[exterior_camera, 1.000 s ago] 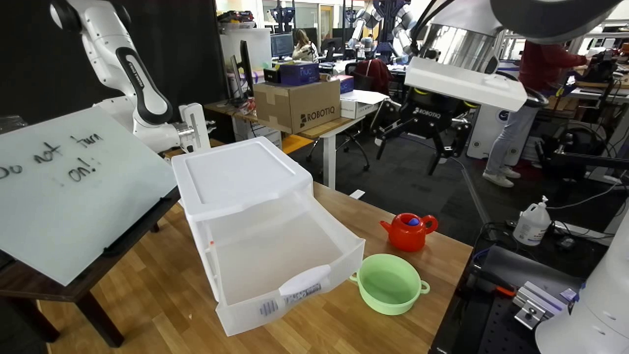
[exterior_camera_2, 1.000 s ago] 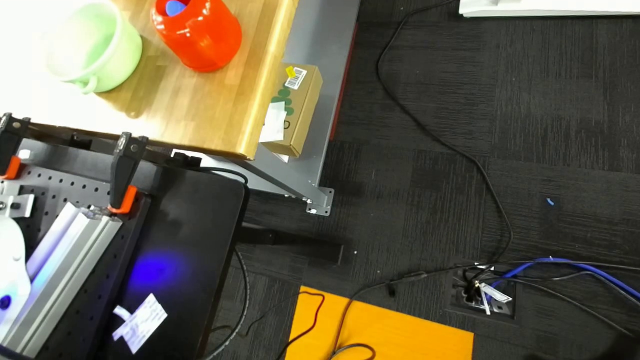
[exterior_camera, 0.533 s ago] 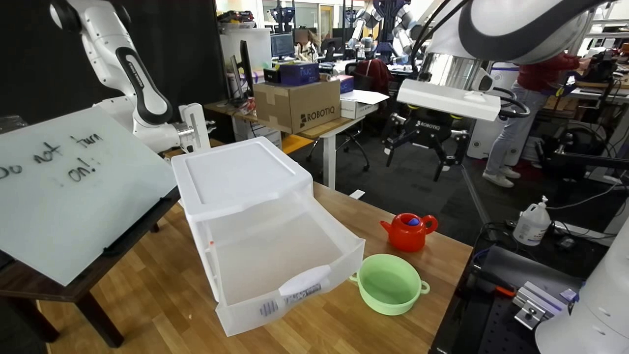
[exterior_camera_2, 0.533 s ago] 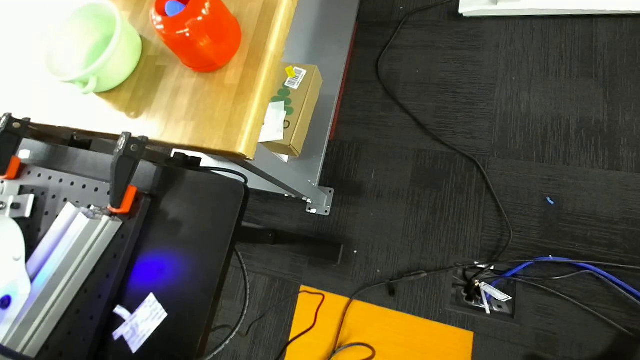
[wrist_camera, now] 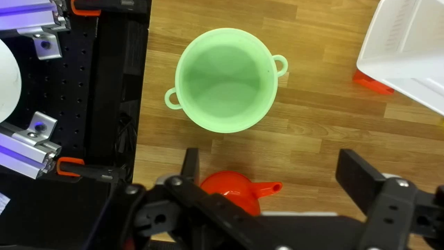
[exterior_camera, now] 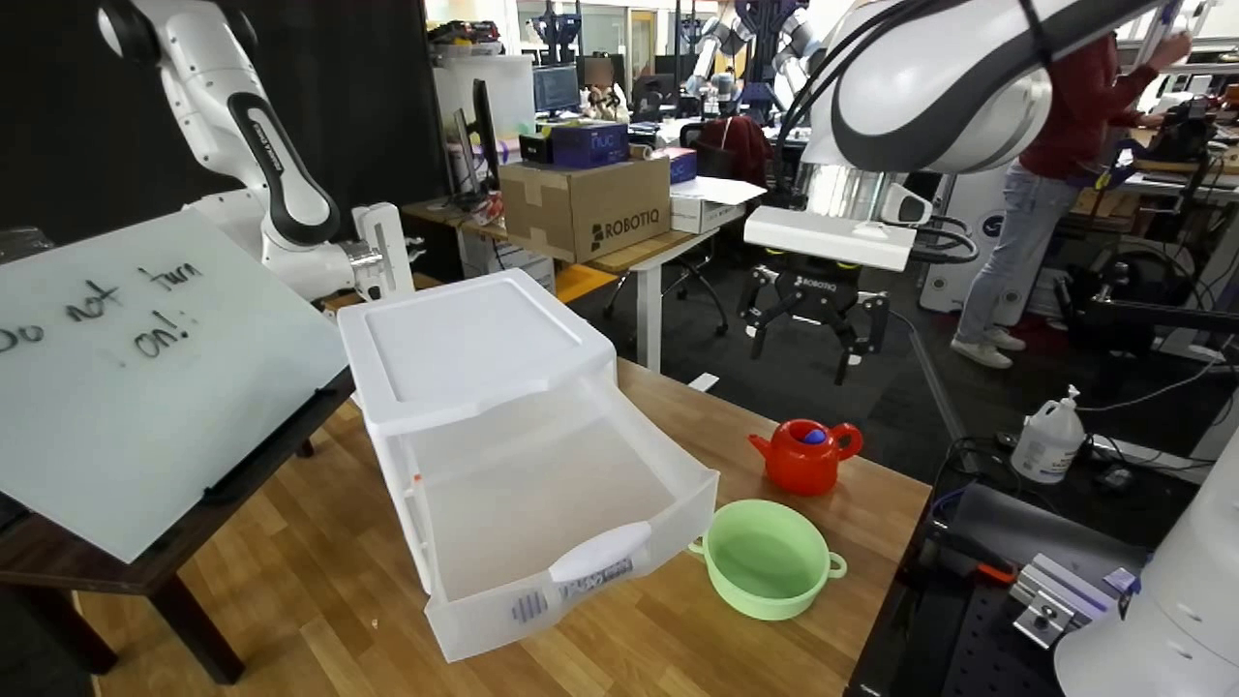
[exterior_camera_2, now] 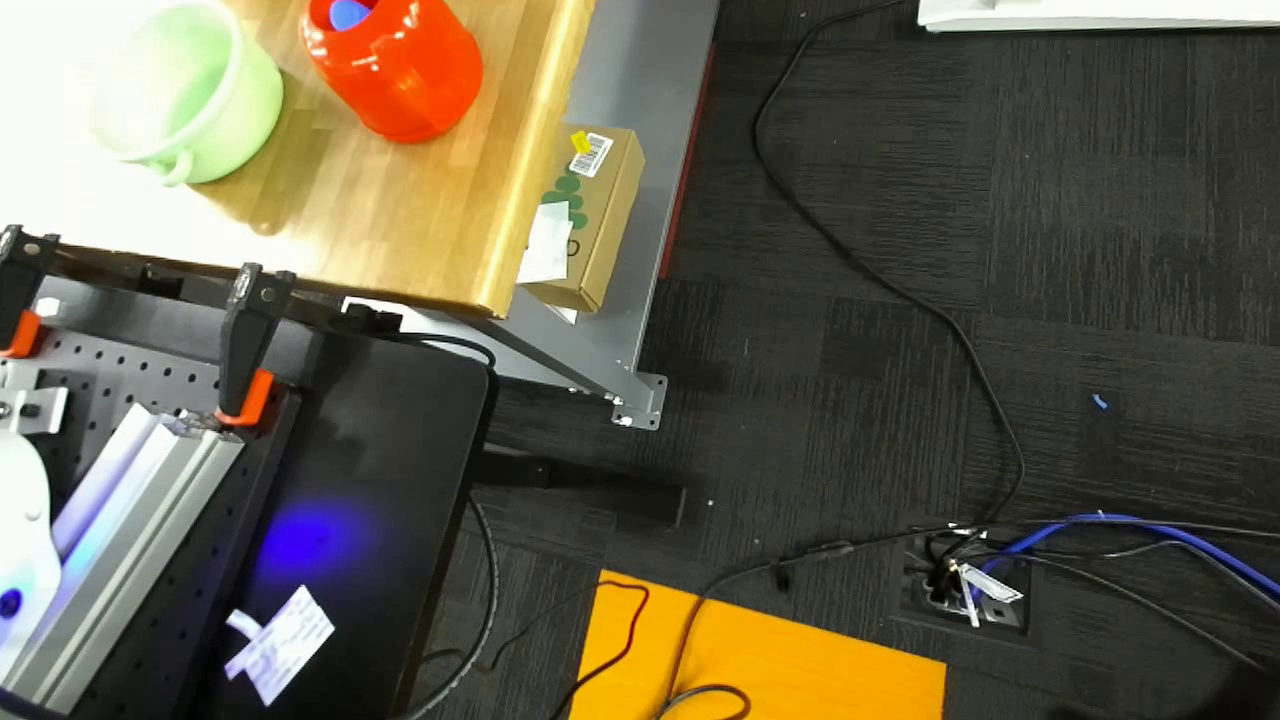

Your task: Pick the green pot and put it in the drawer on the table

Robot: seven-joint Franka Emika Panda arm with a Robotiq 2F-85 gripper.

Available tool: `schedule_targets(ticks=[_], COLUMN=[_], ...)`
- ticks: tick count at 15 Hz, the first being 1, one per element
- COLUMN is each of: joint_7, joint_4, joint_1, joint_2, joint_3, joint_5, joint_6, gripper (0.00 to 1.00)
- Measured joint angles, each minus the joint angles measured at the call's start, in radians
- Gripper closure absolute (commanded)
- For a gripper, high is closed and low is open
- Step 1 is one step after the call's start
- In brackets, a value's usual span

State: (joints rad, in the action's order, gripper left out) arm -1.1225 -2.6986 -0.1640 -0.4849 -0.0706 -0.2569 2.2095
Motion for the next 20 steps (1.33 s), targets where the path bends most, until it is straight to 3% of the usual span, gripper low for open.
schedule_targets(ticks=[7, 20], joint_7=[-0.006, 0.022], joint_4=[0.086, 0.052], joint_1=[0.017, 0.025], joint_2=[0.126, 0.129], joint_3=[0.017, 0.020], joint_5=[-0.008, -0.006], joint_6=[0.000, -0.011], gripper=[0.00, 0.00])
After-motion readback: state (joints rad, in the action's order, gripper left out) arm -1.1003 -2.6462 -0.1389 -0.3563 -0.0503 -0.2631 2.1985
